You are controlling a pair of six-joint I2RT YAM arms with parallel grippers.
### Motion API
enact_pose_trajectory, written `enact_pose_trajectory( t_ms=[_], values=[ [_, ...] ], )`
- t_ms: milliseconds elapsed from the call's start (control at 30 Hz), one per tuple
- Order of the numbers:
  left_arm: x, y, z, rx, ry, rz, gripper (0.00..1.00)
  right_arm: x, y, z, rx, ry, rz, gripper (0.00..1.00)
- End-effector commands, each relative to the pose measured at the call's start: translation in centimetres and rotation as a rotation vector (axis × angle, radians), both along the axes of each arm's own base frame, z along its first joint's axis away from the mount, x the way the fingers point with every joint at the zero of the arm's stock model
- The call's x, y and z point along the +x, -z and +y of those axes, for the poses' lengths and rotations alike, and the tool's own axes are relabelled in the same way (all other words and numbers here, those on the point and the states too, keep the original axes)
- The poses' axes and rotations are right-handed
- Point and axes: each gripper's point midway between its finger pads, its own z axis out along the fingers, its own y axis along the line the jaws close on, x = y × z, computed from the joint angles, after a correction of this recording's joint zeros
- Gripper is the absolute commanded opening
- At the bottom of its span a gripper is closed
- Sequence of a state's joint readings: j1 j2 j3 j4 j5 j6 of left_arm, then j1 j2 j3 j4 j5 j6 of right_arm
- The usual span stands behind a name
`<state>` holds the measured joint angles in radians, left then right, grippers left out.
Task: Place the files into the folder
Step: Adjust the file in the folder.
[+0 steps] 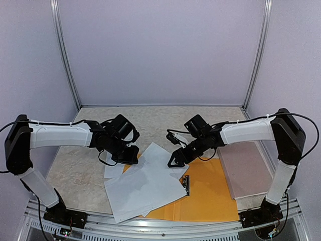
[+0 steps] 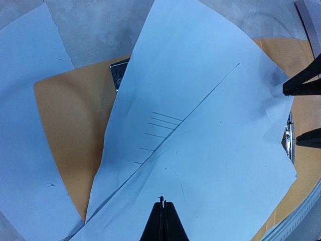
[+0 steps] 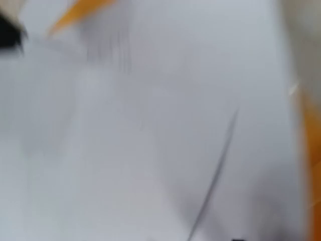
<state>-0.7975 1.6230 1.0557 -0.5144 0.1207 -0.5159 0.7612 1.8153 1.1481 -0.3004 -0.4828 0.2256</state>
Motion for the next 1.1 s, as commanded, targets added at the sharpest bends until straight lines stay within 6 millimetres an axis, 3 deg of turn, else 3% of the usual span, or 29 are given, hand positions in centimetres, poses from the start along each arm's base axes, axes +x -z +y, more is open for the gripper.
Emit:
enact_pose_trajectory(
  t_ms=[0, 267, 467, 1067],
  values=[
    [0.2, -1.5, 1.0, 0.016, -0.037, -0.041, 0.0, -2.0, 2.5, -0.6, -0.059, 0.025, 0.042, 0.59],
    [-0.4, -1.6, 1.3, 0.019, -0.036, -0.042, 0.0, -3.6, 4.5, -1.2, -0.098, 0.035, 0.077, 0.57],
    [-0.6, -0.5, 1.3, 0.048, -0.038, -0.031, 0.0, -4.8, 5.1, -0.2, -0.072, 0.016, 0.109, 0.51],
    [-2.6, 3.1, 0.1, 0.142, -0.033, -0.006, 0.0, -5.2, 4.2, 2.0, 0.056, 0.032, 0.17, 0.22]
  ],
)
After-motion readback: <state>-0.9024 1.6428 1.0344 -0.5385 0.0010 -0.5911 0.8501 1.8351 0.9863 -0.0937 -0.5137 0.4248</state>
